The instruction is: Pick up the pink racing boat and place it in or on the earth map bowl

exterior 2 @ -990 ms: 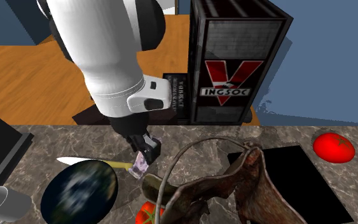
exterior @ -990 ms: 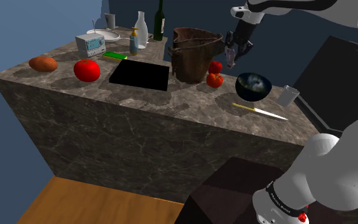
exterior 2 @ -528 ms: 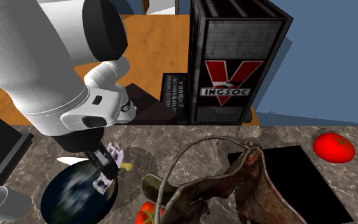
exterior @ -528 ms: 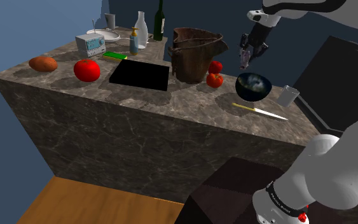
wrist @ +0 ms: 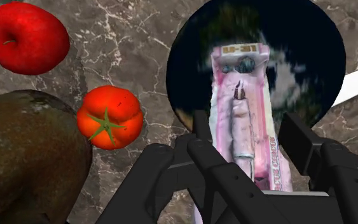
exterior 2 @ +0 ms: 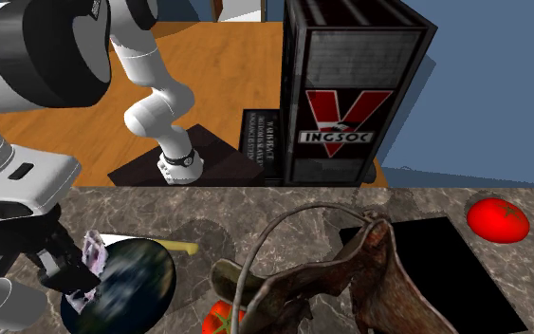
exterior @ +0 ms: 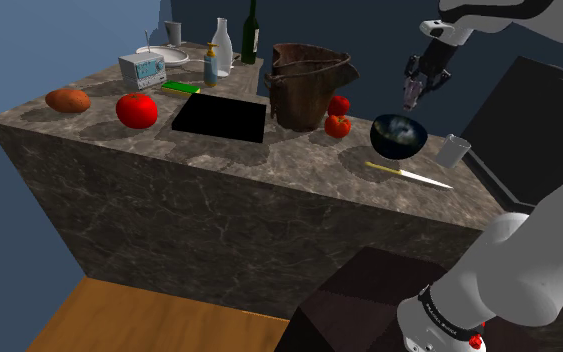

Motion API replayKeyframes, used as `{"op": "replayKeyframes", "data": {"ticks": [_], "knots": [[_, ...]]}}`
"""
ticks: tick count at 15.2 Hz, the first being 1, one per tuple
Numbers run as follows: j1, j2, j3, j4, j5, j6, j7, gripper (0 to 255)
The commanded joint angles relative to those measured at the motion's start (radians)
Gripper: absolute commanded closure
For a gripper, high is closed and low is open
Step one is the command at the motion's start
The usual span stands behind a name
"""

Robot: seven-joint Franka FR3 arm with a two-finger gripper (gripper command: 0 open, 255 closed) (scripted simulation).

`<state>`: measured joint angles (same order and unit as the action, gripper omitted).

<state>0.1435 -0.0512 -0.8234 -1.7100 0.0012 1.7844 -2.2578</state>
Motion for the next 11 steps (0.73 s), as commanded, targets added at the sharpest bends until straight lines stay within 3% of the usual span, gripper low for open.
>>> {"op": "replayKeyframes", "data": {"ticks": [1, 3, 11], "knots": [[-0.024, 0.029, -0.033, 0.021, 0.027, -0.004, -0.064, 255], [-0.042, 0.051, -0.052, 0.04, 0.048, -0.01, -0.103, 255], [-0.04, 0.038, -0.049, -0.077, 0.039, 0.1, -0.101, 255]]}}
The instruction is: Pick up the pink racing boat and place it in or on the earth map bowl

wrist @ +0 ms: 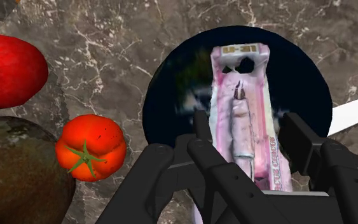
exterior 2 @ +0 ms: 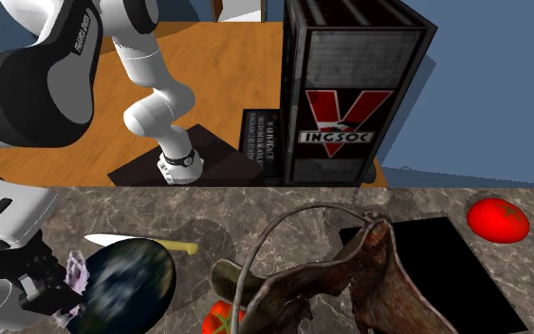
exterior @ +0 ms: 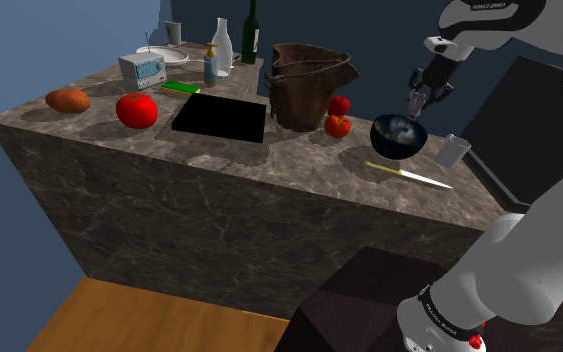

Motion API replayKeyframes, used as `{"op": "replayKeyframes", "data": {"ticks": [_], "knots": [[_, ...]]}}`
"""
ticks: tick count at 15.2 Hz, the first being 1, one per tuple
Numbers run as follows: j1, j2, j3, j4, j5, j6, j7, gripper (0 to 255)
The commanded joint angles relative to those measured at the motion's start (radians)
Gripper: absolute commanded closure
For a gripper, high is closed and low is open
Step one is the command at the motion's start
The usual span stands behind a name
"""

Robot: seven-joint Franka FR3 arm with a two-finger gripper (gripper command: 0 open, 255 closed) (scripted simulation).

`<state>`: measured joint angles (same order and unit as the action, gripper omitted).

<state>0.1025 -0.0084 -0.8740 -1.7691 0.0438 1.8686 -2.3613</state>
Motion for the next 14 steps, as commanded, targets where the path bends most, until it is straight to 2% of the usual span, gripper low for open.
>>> {"op": "replayKeyframes", "data": {"ticks": [1, 6, 14], "knots": [[0.001, -0.005, 0.001, -0.031, -0.004, 0.029, 0.002, 255], [0.0, 0.002, 0.0, -0.102, 0.004, 0.104, -0.005, 255], [0.0, 0.002, 0.0, -0.102, 0.004, 0.104, -0.005, 255]]}}
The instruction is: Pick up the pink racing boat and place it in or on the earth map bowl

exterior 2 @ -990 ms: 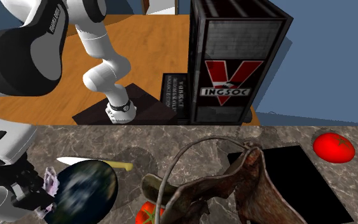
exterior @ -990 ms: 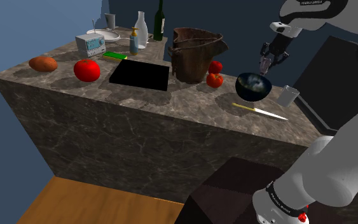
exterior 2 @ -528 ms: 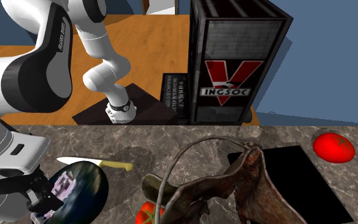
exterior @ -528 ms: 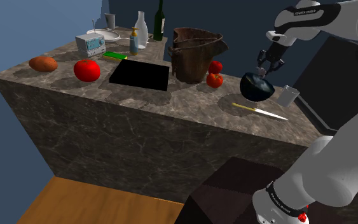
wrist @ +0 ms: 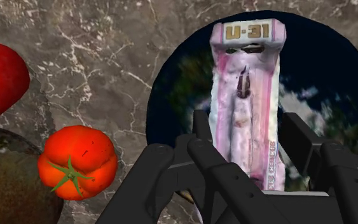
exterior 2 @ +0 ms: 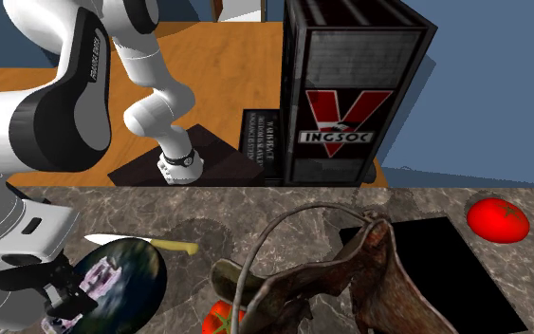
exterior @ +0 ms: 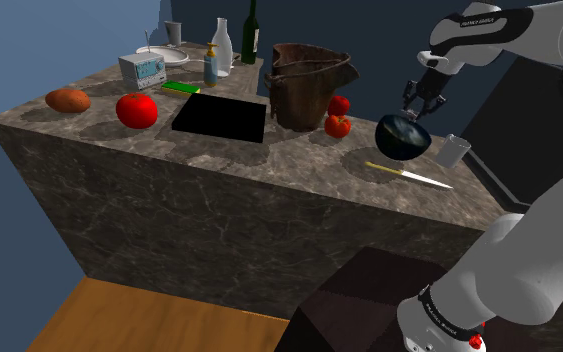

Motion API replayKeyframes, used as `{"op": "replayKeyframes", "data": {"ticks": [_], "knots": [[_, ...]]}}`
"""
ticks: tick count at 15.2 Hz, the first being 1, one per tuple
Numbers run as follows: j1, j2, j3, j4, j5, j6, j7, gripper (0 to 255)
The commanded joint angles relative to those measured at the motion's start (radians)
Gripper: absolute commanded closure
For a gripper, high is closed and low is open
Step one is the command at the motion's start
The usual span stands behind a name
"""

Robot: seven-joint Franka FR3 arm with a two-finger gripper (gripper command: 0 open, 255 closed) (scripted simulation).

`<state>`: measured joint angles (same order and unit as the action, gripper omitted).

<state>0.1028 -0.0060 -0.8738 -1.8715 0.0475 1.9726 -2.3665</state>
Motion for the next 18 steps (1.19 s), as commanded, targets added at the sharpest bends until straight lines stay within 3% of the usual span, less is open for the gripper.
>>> {"op": "replayKeyframes", "data": {"ticks": [1, 6, 10, 18], "knots": [[0.0, 0.0, 0.0, 0.0, 0.0, 0.0, 0.0, 0], [0.0, 0.0, 0.0, 0.0, 0.0, 0.0, 0.0, 0], [0.004, -0.032, 0.005, 0.102, -0.028, -0.122, 0.019, 0], [0.003, -0.032, 0.005, 0.102, -0.028, -0.121, 0.019, 0]]}}
